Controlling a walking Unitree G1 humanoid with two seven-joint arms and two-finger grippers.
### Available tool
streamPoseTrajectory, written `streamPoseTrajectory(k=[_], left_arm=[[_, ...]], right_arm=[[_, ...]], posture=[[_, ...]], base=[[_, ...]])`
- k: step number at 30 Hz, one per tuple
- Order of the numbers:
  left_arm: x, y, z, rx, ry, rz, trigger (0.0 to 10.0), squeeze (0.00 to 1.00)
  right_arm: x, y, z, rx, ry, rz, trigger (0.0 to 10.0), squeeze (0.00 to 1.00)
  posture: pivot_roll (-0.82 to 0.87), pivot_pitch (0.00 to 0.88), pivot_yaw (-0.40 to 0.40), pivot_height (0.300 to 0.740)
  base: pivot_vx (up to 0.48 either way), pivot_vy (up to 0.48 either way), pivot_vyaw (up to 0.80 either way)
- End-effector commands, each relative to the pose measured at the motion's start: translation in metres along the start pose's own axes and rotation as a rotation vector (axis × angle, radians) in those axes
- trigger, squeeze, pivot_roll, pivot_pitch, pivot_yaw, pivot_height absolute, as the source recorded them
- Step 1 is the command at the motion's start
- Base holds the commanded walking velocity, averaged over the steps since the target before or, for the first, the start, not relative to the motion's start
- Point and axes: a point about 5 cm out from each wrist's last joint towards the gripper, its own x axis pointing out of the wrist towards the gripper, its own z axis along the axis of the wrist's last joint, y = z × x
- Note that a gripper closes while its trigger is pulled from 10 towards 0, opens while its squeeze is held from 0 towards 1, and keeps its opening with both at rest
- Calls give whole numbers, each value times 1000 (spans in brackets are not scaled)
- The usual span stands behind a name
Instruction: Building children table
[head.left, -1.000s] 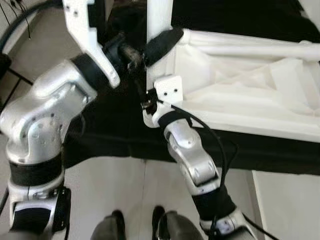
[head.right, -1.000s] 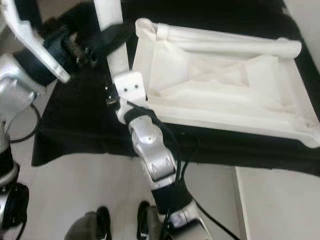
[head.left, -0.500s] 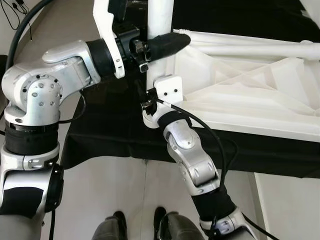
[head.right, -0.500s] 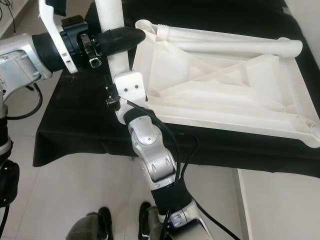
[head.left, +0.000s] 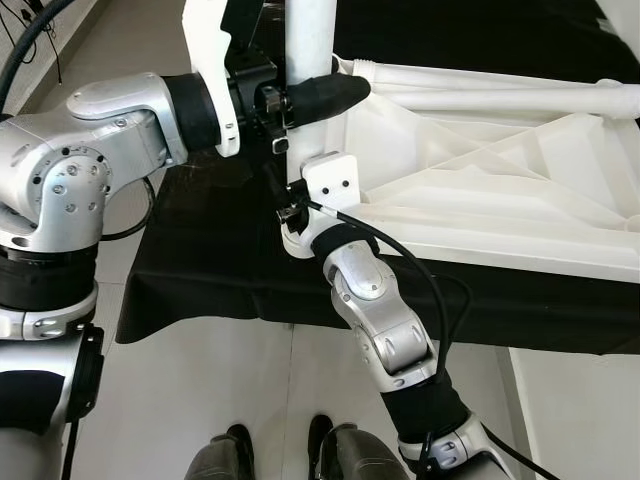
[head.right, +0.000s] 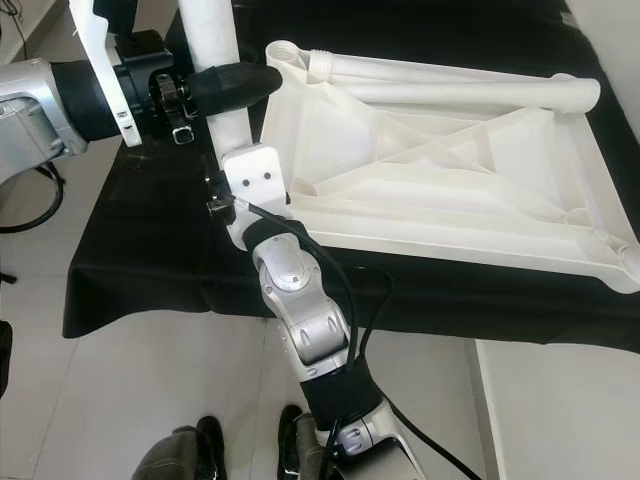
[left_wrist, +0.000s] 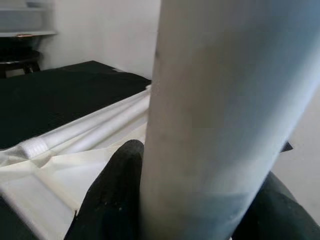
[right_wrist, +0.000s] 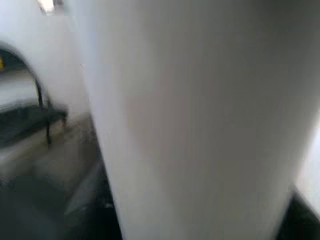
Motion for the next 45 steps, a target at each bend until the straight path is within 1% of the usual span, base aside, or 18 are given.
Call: streamPoseTrajectory(k=[1, 4, 5, 6, 8, 9, 11, 13, 14, 15, 19, 24, 28, 29, 30, 31, 39, 45], left_arm=[[2, -13, -11, -44, 60, -104, 0, 0], [0, -13, -11, -41, 64, -106, 0, 0], [-1, -14, -11, -40, 65, -108, 0, 0], [-1, -14, -11, -40, 65, -108, 0, 0], [-1, -16, -11, -34, 66, -114, 0, 0], [-1, -16, -11, -34, 66, -114, 0, 0], [-2, -18, -11, -32, 67, -117, 0, 0], [-4, -24, -10, -24, 69, -126, 0, 0], [-4, -24, -10, -24, 69, -126, 0, 0], [-4, -26, -9, -21, 69, -130, 0, 0], [-5, -28, -8, -19, 68, -134, 0, 0], [-11, -37, -3, -10, 55, -154, 0, 0], [-17, -45, 4, 12, 19, -201, 0, 0], [-19, -49, 7, 18, -5, -226, 0, 0], [-19, -49, 7, 18, -5, -226, 0, 0], [-21, -53, 11, 15, -42, -265, 0, 0], [-18, -49, 11, -14, -96, -301, 0, 0], [-4, -44, 14, -16, -141, -309, 0, 0]], right_arm=[[5, 16, -14, 101, 90, 57, 10000, 1000], [10, 14, -4, 121, 46, 119, 10000, 1000], [16, 10, 11, 144, -21, 232, 10000, 1000], [16, 10, 11, 144, -21, 232, 10000, 1000], [23, 6, 32, 141, -102, 423, 10000, 1000], [23, 6, 32, 141, -102, 423, 10000, 1000], [26, 1, 38, 134, -114, 498, 10000, 1000], [31, -15, 50, 30, -126, 665, 10000, 443], [31, -15, 50, 30, -126, 665, 10000, 443], [32, -21, 55, -5, -130, 712, 10000, 0], [35, -27, 58, -34, -127, 739, 10000, 0], [45, -36, 68, -99, -120, 840, 10000, 0], [47, -36, 70, -54, -114, 913, 10000, 0], [46, -34, 70, -32, -113, 957, 1882, 0], [46, -34, 70, -32, -113, 957, 1882, 0], [44, -31, 71, 9, -115, 1027, 0, 0], [41, -24, 72, 40, -144, 1127, 0, 0], [41, -20, 72, 35, -159, 1165, 0, 0]], posture=[[-155, 295, -71, 740], [-156, 297, -72, 740], [-157, 302, -73, 740], [-157, 302, -73, 740], [-160, 302, -73, 740], [-160, 302, -73, 740], [-159, 302, -74, 740], [-153, 307, -75, 740], [-153, 307, -75, 740], [-153, 307, -75, 740], [-151, 309, -75, 740], [-146, 313, -77, 740], [-144, 307, -83, 740], [-144, 302, -86, 740], [-144, 302, -86, 740], [-145, 296, -89, 740], [-147, 276, -91, 740], [-147, 258, -90, 740]], base=[[0, 0, 0], [0, 0, 0], [0, 0, 0], [0, 0, 0], [0, 0, 0], [0, 0, 0], [0, 0, 0], [0, 0, 0], [0, 0, 0], [0, 0, 0], [0, 0, 0], [0, 0, 0], [0, 0, 0], [0, 0, 0], [0, 0, 0], [0, 0, 0], [0, 0, 0], [0, 0, 0]])
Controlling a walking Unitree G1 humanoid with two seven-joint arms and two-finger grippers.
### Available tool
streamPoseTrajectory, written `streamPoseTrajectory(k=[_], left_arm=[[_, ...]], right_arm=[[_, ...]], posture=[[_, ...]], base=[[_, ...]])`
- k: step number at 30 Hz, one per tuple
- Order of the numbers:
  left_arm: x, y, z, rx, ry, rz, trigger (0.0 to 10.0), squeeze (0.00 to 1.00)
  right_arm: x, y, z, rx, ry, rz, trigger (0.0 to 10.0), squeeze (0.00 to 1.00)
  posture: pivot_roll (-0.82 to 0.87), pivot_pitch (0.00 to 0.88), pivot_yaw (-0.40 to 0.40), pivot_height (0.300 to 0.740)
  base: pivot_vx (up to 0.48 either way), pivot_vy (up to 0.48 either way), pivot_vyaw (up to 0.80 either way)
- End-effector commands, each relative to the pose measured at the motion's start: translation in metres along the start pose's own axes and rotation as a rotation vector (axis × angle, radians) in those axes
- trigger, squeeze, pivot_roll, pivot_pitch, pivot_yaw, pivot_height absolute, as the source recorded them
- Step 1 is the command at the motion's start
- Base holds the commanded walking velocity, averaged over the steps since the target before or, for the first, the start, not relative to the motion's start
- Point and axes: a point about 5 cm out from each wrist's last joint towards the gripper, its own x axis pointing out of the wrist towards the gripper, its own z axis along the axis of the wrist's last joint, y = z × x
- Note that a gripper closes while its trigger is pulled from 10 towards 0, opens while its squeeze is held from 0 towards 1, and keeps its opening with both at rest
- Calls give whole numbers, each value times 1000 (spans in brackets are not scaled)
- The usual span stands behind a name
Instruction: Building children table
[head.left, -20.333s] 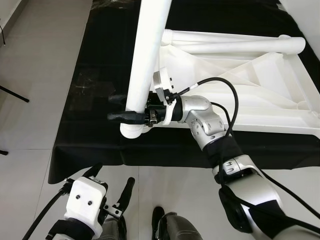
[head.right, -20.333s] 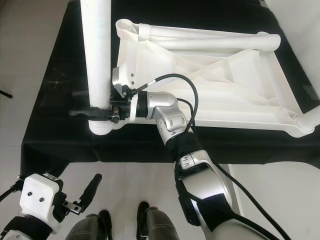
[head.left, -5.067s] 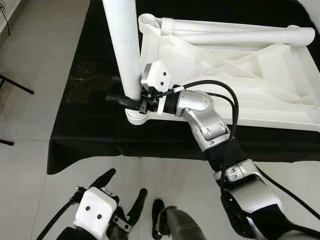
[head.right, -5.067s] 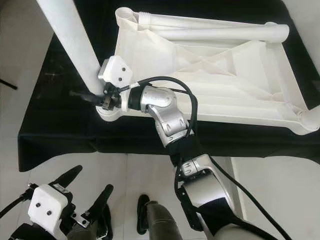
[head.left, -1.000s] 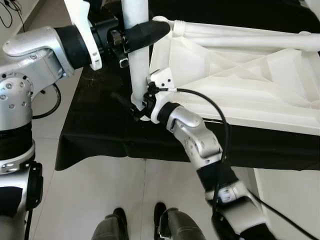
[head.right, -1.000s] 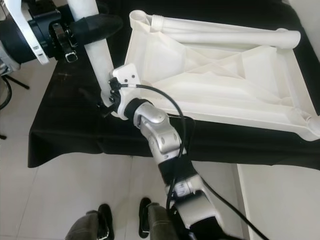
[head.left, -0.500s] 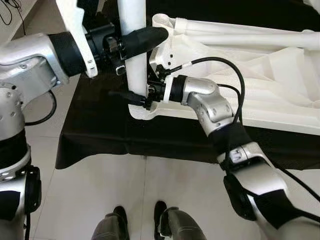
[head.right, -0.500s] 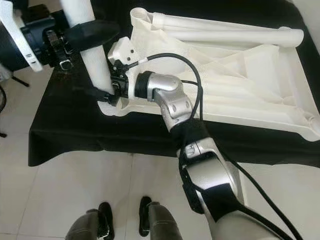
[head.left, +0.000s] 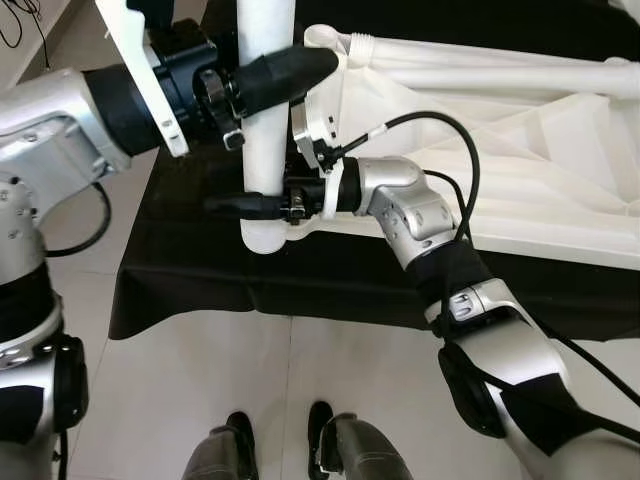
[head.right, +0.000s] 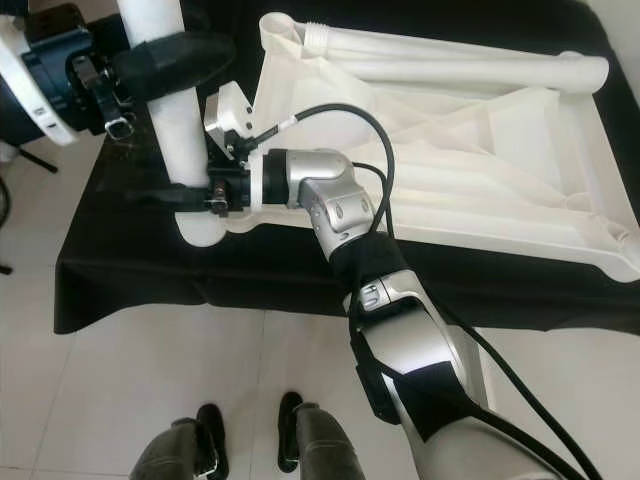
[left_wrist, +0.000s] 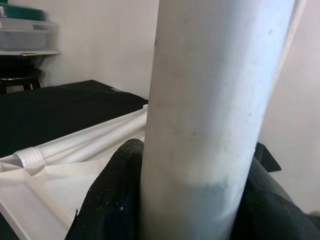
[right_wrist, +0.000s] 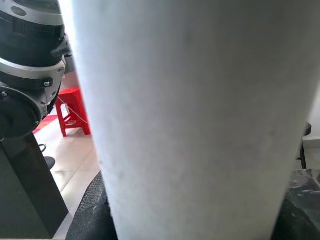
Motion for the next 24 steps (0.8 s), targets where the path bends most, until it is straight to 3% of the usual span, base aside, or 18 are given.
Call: streamPoseTrajectory(k=[1, 2, 3, 4, 5, 8, 11, 15, 16, 19, 24], left_arm=[[18, -31, -5, -31, 2, -280, 0, 0], [23, -30, -1, -15, -19, -241, 1333, 55], [28, -28, 1, -10, -36, -202, 10000, 1000], [28, -28, 1, -10, -36, -202, 10000, 1000], [33, -23, 6, -3, -68, -124, 10000, 1000], [28, -2, 7, -17, -121, -1, 10000, 1000], [25, 2, 7, -12, -126, 21, 10000, 1000], [1, 13, 14, 5, -180, 136, 10000, 1000], [1, 13, 14, 5, -180, 136, 10000, 1000], [-30, 28, 23, 58, -236, 341, 10000, 1000], [-45, 35, 28, 93, -264, 463, 10000, 1000]], right_arm=[[10, -2, 12, -17, -50, 10, 0, 0], [11, -4, 13, -25, -50, -18, 0, 0], [11, -8, 15, -31, -56, -63, 0, 0], [11, -8, 15, -31, -56, -63, 0, 0], [11, -15, 19, -35, -65, -152, 0, 0], [6, -25, 21, -30, -83, -272, 0, 0], [4, -26, 21, -29, -86, -296, 0, 0], [-5, -33, 22, -23, -94, -377, 0, 0], [-5, -33, 22, -23, -94, -377, 0, 0], [-20, -47, 18, 1, -75, -582, 0, 0], [-28, -53, 18, 14, -82, -672, 0, 0]], posture=[[-147, 258, -90, 740], [-149, 253, -90, 740], [-151, 250, -89, 740], [-151, 250, -89, 740], [-160, 247, -84, 740], [-161, 244, -87, 740], [-161, 244, -87, 740], [-163, 239, -87, 740], [-163, 239, -87, 740], [-164, 233, -88, 740], [-164, 232, -91, 740]], base=[[0, 0, 0], [0, 0, 0], [0, 0, 0], [0, 0, 0], [0, 0, 0], [0, 0, 0], [0, 0, 0], [0, 0, 0], [0, 0, 0], [0, 0, 0], [0, 0, 0]])
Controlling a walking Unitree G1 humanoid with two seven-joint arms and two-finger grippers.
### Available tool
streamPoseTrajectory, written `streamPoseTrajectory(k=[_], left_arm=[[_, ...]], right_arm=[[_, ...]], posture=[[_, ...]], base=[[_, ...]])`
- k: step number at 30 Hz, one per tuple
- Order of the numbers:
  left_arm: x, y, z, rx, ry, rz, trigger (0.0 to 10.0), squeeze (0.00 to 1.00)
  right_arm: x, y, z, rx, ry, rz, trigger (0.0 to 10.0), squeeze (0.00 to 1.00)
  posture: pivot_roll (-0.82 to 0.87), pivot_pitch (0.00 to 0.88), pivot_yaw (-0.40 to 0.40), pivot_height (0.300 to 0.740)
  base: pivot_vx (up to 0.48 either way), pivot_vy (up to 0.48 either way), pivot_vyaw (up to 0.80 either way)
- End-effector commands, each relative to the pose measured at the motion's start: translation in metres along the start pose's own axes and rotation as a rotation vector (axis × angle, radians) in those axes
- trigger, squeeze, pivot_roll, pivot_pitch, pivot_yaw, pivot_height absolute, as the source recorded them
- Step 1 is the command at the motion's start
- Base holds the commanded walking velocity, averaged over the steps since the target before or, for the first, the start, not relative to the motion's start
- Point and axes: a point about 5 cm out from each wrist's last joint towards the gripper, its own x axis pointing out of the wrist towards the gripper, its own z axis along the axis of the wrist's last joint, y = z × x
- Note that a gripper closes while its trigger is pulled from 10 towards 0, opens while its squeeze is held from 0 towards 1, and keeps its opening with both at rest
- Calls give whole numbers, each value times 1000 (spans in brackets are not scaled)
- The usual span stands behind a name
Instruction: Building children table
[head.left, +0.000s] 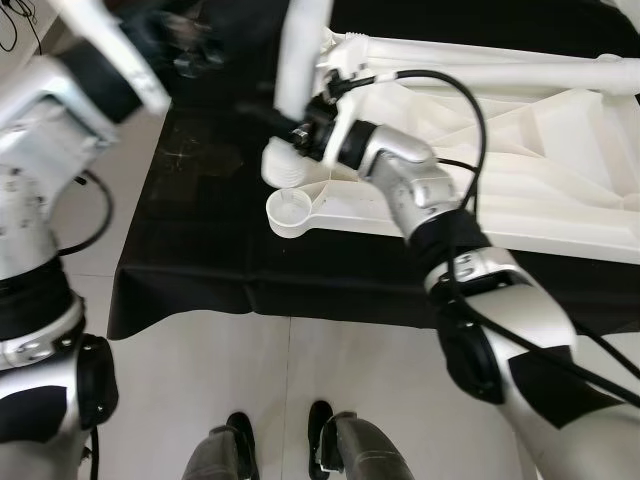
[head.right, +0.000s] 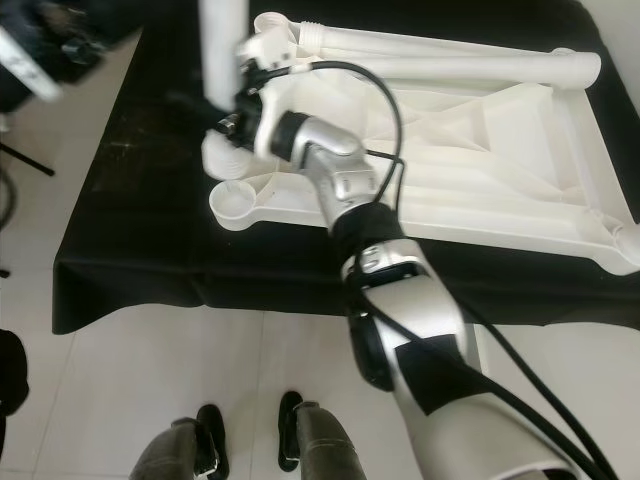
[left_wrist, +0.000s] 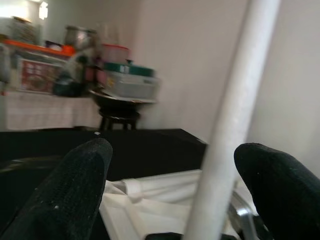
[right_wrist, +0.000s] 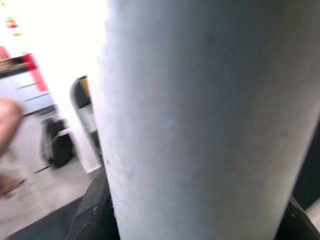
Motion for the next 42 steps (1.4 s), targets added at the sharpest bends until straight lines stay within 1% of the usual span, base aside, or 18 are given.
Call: streamPoseTrajectory(k=[1, 2, 3, 4, 5, 7, 11, 12, 13, 14, 21, 24, 27, 30, 34, 39, 40, 42], left_arm=[[-4, -2, 5, 42, -9, 5, 10000, 1000], [-9, 4, 8, 47, -24, 64, 10000, 1000], [-19, 1, -2, 33, 23, 62, 10000, 733], [-19, 1, -2, 33, 23, 62, 10000, 733], [-30, -6, -16, 4, 86, 34, 10000, 0], [-30, -6, -16, 4, 86, 34, 10000, 0], [-76, -44, -80, -65, 334, -9, 10000, 0], [-96, -56, -101, -80, 425, 7, 10000, 0], [-96, -56, -101, -80, 425, 7, 10000, 0], [-114, -67, -116, -127, 489, 41, 10000, 0], [-150, -86, -142, -156, 646, 107, 10000, 0], [-187, -99, -162, -56, 834, 190, 10000, 0], [-187, -99, -162, -56, 834, 190, 10000, 0], [-200, -99, -169, 46, 890, 254, 10000, 0], [-202, -96, -163, 133, 831, 364, 10000, 0], [-201, -96, -161, 159, 824, 368, 10000, 0], [-199, -97, -159, 248, 805, 350, 10000, 0], [-198, -97, -158, 283, 798, 341, 10000, 0]], right_arm=[[5, 4, 4, -12, -20, 12, 0, 0], [4, 1, 6, -4, -30, -6, 0, 0], [1, -1, 9, 11, -58, 11, 0, 0], [1, -1, 9, 11, -58, 11, 0, 0], [0, -1, 12, 17, -81, 39, 0, 0], [0, -1, 12, 17, -81, 39, 0, 0], [-3, 10, 13, -3, -126, 185, 0, 0], [-3, 15, 12, 0, -137, 239, 1529, 0], [-3, 15, 12, 0, -137, 239, 1529, 0], [-4, 20, 11, 5, -144, 287, 10000, 0], [-5, 30, 5, 11, -136, 380, 10000, 0], [-4, 41, -9, -12, -85, 423, 10000, 0], [-4, 41, -9, -12, -85, 423, 10000, 0], [0, 40, -21, -47, -14, 352, 10000, 0], [-2, 33, -33, -63, 71, 243, 10000, 0], [-3, 32, -35, -63, 80, 238, 10000, 0], [-7, 29, -36, -58, 86, 230, 10000, 0], [-8, 28, -36, -54, 86, 227, 10000, 0]], posture=[[-164, 232, -91, 740], [-164, 232, -91, 740], [-164, 233, -93, 740], [-164, 233, -93, 740], [-164, 234, -92, 740], [-164, 234, -92, 740], [-170, 243, -89, 740], [-171, 245, -89, 740], [-171, 245, -89, 740], [-170, 249, -87, 740], [-170, 257, -88, 740], [-171, 271, -92, 740], [-171, 271, -92, 740], [-172, 282, -98, 740], [-171, 308, -104, 740], [-173, 320, -107, 740], [-169, 337, -109, 740], [-169, 337, -109, 740]], base=[[0, 0, 0], [0, 0, 0], [0, 0, 0], [0, 0, 0], [0, 0, 0], [0, 0, 0], [0, 0, 0], [0, 0, 0], [0, 0, 0], [0, 0, 0], [0, 0, 0], [0, 0, 0], [0, 0, 0], [0, 0, 0], [0, 0, 0], [0, 0, 0], [0, 0, 0], [0, 0, 0]])
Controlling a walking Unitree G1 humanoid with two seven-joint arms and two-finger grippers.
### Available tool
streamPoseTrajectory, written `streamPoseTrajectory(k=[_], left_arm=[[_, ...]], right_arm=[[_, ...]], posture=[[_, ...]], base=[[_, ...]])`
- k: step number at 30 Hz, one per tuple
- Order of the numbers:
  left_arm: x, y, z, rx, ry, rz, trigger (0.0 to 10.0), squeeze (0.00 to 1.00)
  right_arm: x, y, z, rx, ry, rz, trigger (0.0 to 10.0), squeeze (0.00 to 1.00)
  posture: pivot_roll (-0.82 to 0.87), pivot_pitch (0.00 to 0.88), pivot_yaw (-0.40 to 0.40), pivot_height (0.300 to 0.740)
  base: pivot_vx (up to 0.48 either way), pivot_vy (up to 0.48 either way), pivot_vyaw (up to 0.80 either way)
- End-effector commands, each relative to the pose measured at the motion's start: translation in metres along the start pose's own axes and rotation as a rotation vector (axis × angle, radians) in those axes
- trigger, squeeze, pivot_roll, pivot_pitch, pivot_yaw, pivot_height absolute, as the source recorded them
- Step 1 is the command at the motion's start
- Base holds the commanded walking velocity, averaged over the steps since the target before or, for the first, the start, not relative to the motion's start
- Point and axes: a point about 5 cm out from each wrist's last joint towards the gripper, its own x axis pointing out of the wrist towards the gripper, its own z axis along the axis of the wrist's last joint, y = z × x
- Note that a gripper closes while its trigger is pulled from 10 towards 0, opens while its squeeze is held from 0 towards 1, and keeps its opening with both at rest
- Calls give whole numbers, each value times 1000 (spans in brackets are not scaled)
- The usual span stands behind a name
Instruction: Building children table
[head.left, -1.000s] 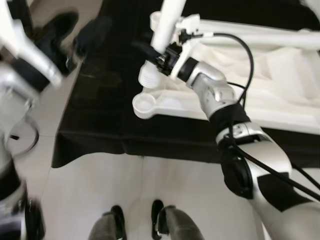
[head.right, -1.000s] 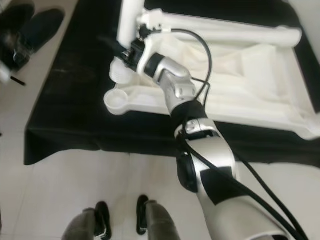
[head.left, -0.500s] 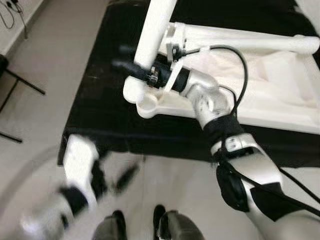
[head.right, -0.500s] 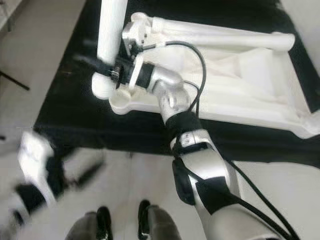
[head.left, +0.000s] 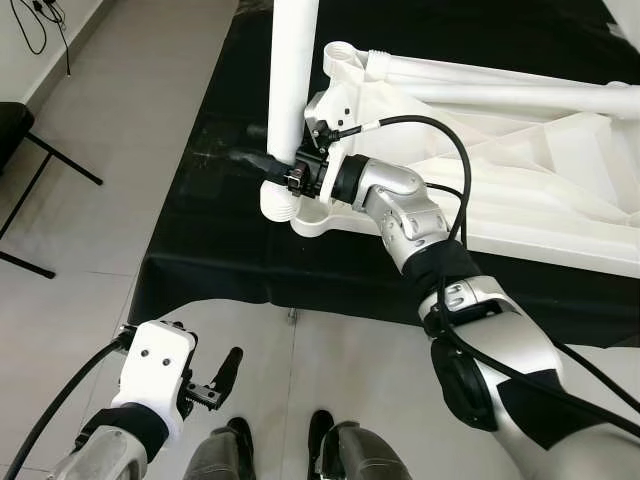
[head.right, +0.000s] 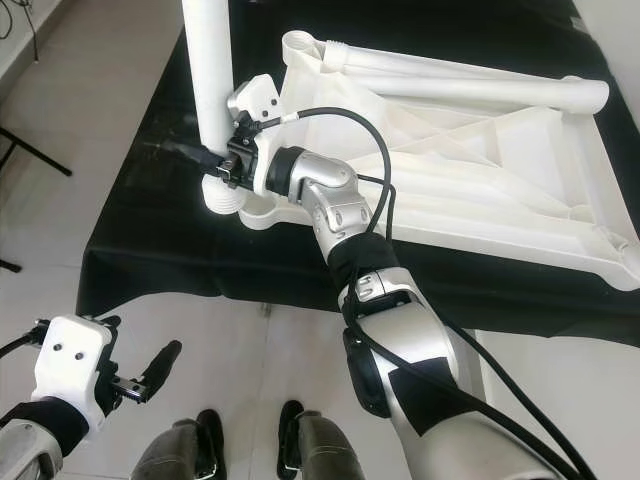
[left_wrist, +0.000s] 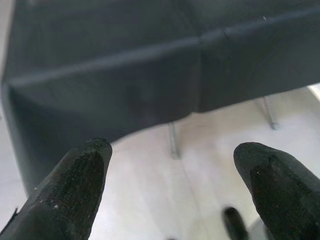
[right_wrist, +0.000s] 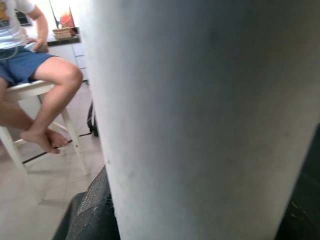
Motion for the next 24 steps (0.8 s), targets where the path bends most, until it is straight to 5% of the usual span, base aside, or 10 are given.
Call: streamPoseTrajectory(k=[1, 14, 24], left_arm=[[-3, -3, 2, 51, -15, -1, 10000, 0], [0, -5, 2, 88, -54, -15, 10000, 0], [0, -6, 1, 108, -65, -13, 10000, 0]], right_arm=[[-5, 0, -9, 26, 28, -2, 10000, 0], [-14, 11, -6, 95, -47, 181, 10000, 0], [-15, 6, -20, 98, 52, 97, 10000, 0]], posture=[[-169, 343, -110, 740], [-176, 362, -111, 740], [-180, 362, -111, 740]], base=[[0, 0, 0], [0, 0, 0], [0, 0, 0]])
